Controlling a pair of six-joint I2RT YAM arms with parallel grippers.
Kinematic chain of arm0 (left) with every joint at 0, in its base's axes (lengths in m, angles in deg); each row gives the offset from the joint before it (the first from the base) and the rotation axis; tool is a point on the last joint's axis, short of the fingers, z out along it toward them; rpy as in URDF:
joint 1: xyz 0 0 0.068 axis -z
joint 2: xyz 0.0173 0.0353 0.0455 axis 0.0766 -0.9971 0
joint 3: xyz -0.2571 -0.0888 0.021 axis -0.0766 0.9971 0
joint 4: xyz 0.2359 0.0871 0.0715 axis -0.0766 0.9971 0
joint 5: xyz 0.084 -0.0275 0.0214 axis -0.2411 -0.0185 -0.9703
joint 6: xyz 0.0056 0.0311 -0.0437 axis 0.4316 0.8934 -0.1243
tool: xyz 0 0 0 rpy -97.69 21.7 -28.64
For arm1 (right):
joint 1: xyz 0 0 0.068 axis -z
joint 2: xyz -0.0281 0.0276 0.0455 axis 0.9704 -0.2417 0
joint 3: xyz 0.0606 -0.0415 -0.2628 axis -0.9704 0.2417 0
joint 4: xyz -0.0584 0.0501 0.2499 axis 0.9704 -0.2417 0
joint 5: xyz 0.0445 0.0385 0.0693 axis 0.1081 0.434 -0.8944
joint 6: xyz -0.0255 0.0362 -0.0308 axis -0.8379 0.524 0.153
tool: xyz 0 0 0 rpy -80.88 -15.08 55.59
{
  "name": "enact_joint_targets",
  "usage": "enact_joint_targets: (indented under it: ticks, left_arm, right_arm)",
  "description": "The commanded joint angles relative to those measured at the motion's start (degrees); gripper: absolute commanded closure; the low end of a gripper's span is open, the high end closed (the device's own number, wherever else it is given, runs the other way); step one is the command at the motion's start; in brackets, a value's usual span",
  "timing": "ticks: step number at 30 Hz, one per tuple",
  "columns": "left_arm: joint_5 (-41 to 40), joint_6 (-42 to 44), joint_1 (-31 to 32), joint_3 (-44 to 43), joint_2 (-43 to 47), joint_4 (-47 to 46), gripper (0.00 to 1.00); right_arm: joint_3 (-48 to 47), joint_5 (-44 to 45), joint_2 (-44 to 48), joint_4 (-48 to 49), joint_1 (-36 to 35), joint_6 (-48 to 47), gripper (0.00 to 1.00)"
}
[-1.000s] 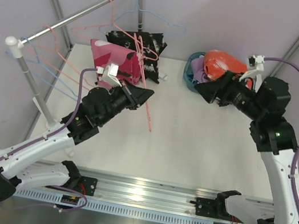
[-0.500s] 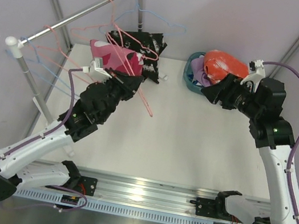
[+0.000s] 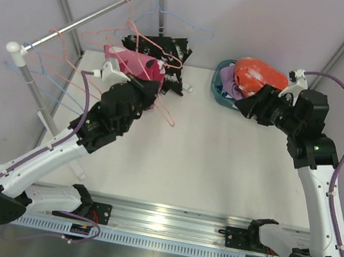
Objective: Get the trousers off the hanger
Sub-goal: Hang the hanger back to the clothesline with the left arm
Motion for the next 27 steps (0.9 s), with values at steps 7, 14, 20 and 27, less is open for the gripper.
enact_joint_targets:
  ticks: [7,14,20,27]
  left_arm:
    - [-3.2,-1.4,-9.2,-8.9,-2.0,9.4,1.0]
    - [-0.6,-0.1,-15.6,-10.4,-4.5,9.5,1.0]
    - [-1.4,0.1,-19.3,-11.7,-5.4,10.5,1.0]
    - [-1.5,1.6,-22.1,-13.6,-7.1,10.3,1.0]
  right_arm:
    - [1.8,-0.7,-1.7,3.7,0.3,0.1,0.3]
    - [1.9,-1.3,-2.8,4.3,0.3,0.2,0.31]
    - [2.4,-2.0,-3.6,5.7,0.4,0.7,0.31]
    - [2.8,-3.9,-5.0,7.4,0.3,1.9,0.32]
